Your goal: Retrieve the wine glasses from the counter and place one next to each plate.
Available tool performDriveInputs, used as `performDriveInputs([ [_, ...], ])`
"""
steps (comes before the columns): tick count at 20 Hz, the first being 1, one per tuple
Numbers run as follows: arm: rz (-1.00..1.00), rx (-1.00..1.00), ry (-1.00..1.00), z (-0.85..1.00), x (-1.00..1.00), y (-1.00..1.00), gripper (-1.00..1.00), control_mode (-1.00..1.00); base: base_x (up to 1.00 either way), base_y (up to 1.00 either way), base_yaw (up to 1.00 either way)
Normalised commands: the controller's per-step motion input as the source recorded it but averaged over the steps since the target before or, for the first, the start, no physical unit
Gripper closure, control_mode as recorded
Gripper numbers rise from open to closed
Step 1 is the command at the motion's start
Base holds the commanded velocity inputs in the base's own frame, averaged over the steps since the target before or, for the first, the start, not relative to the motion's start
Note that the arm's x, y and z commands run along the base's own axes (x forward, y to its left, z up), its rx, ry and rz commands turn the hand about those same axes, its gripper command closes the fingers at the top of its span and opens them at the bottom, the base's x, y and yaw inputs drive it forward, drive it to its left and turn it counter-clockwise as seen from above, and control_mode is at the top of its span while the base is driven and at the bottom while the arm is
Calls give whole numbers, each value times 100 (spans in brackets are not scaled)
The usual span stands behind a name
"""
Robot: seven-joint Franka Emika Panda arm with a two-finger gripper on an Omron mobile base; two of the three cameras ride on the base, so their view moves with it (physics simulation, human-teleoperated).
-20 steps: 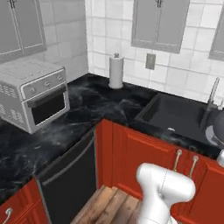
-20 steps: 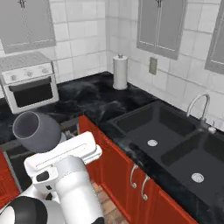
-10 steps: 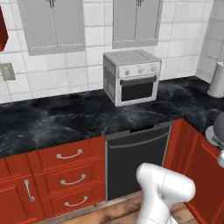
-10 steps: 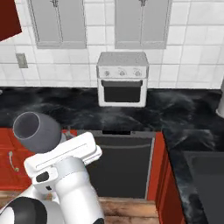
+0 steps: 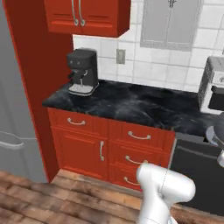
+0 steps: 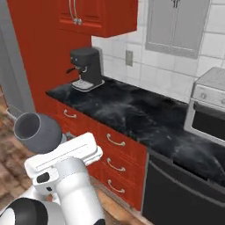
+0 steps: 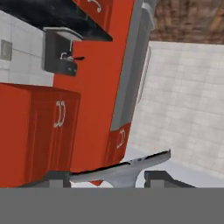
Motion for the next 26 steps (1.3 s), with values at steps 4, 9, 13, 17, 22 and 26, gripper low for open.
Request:
performDriveInputs([
  [4, 0, 0, 0, 0, 0, 0, 100, 100, 0, 23, 100],
  [9, 0, 0, 0, 0, 0, 0, 100, 100, 0, 24, 99],
  [13, 0, 0, 0, 0, 0, 0, 100, 100, 0, 35, 96],
  [17, 0, 0, 0, 0, 0, 0, 100, 100, 0, 37, 94],
  [22, 0, 0, 0, 0, 0, 0, 100, 100, 0, 35, 91],
  [26, 0, 0, 0, 0, 0, 0, 100, 100, 10, 17, 93],
])
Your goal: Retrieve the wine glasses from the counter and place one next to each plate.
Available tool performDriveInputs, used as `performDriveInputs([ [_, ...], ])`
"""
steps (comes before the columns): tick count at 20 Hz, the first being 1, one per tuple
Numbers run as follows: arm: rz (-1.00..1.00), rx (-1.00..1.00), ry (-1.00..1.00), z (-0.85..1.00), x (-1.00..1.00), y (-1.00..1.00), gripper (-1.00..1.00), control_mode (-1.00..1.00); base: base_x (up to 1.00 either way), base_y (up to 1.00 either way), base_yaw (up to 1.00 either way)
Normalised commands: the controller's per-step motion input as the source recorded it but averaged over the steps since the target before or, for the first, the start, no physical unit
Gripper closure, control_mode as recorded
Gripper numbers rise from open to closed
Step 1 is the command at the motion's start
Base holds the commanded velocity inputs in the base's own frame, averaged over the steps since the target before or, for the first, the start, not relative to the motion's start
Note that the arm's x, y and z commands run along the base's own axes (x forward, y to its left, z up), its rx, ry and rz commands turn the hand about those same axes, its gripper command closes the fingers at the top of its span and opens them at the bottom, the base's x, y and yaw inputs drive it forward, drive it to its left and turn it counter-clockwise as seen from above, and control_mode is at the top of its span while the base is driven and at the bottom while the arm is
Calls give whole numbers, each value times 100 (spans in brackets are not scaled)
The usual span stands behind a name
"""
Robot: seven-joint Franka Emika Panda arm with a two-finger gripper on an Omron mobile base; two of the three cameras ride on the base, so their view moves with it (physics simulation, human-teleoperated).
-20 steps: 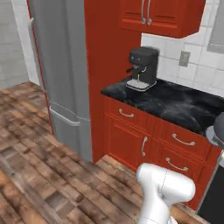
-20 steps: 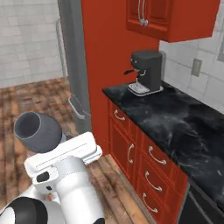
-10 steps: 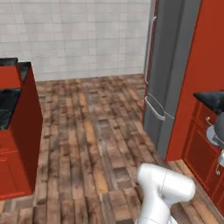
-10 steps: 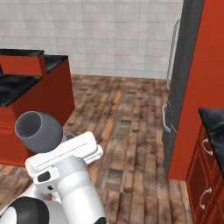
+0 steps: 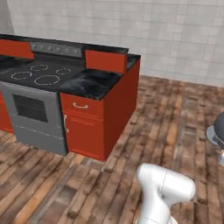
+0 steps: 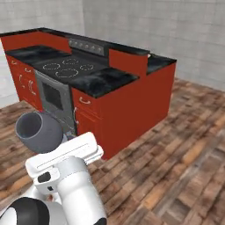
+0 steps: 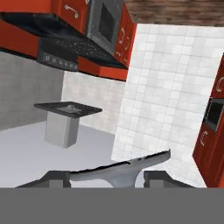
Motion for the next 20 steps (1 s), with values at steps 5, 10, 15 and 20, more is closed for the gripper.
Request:
performDriveInputs([
  [5, 0, 0, 0, 0, 0, 0, 100, 100, 76, -20, 76],
  [10, 0, 0, 0, 0, 0, 0, 100, 100, 100, -65, 58],
  [15, 0, 0, 0, 0, 0, 0, 100, 100, 100, -80, 50],
  [20, 0, 0, 0, 0, 0, 0, 100, 100, 64, -100, 38],
])
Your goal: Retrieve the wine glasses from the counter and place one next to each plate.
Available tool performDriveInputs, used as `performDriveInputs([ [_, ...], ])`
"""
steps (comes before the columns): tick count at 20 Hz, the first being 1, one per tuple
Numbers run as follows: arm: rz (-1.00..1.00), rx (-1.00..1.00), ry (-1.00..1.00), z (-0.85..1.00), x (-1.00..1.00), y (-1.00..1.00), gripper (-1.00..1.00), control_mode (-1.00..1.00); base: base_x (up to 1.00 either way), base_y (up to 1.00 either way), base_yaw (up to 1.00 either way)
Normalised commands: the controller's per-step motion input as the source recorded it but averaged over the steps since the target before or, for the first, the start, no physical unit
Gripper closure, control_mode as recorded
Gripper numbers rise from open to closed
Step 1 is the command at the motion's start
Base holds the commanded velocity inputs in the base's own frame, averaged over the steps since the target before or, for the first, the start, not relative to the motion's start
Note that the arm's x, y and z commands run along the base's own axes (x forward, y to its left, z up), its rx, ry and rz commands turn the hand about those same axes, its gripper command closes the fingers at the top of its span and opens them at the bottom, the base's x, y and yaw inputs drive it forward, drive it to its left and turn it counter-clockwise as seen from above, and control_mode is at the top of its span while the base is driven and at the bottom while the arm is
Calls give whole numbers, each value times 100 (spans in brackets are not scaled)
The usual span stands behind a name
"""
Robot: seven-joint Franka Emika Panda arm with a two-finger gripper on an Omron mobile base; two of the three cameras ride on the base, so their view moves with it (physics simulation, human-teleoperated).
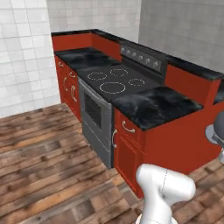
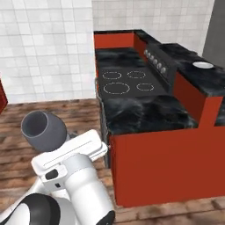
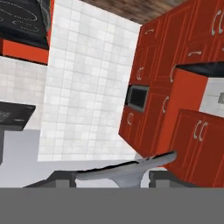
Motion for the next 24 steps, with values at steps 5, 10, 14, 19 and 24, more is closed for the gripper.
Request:
performDriveInputs([
  [5, 0, 0, 0, 0, 0, 0, 100, 100, 26, -100, 29],
  [10, 0, 0, 0, 0, 0, 0, 100, 100, 0, -100, 14],
  [14, 0, 0, 0, 0, 0, 0, 100, 100, 0, -100, 17],
  [19, 0, 0, 0, 0, 0, 0, 100, 100, 2, -100, 23],
  [24, 0, 0, 0, 0, 0, 0, 100, 100, 23, -100, 31],
])
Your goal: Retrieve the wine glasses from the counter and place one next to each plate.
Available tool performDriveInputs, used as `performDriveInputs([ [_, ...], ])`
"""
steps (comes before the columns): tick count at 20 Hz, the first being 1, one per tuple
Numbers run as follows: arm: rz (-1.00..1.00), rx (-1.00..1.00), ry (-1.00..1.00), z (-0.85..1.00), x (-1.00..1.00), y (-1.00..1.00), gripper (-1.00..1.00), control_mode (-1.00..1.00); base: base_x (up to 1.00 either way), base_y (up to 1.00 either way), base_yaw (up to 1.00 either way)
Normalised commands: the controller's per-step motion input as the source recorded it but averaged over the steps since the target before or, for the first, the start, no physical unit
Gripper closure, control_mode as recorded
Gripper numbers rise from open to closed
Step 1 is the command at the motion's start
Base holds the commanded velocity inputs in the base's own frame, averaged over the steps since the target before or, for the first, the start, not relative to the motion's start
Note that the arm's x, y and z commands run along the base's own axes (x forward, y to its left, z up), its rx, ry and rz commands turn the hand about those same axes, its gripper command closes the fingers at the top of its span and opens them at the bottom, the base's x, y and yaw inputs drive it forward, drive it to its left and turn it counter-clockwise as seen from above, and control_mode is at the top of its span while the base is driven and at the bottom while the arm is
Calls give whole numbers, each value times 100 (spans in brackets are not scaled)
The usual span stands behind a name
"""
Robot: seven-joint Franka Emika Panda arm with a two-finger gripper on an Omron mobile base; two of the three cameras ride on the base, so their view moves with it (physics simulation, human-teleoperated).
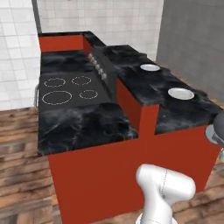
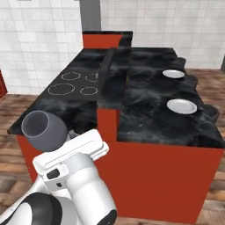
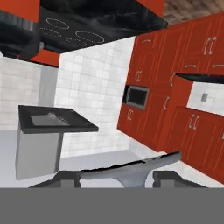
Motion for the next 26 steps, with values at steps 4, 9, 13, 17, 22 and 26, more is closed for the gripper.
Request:
performDriveInputs([
  [4, 0, 0, 0, 0, 0, 0, 100, 100, 20, -100, 32],
  [9, 0, 0, 0, 0, 0, 0, 100, 100, 11, -100, 28],
  [13, 0, 0, 0, 0, 0, 0, 100, 100, 0, -100, 26],
  [17, 0, 0, 0, 0, 0, 0, 100, 100, 0, -100, 21],
  [22, 0, 0, 0, 0, 0, 0, 100, 100, 0, -100, 20],
  [26, 0, 0, 0, 0, 0, 0, 100, 100, -2, -100, 21],
])
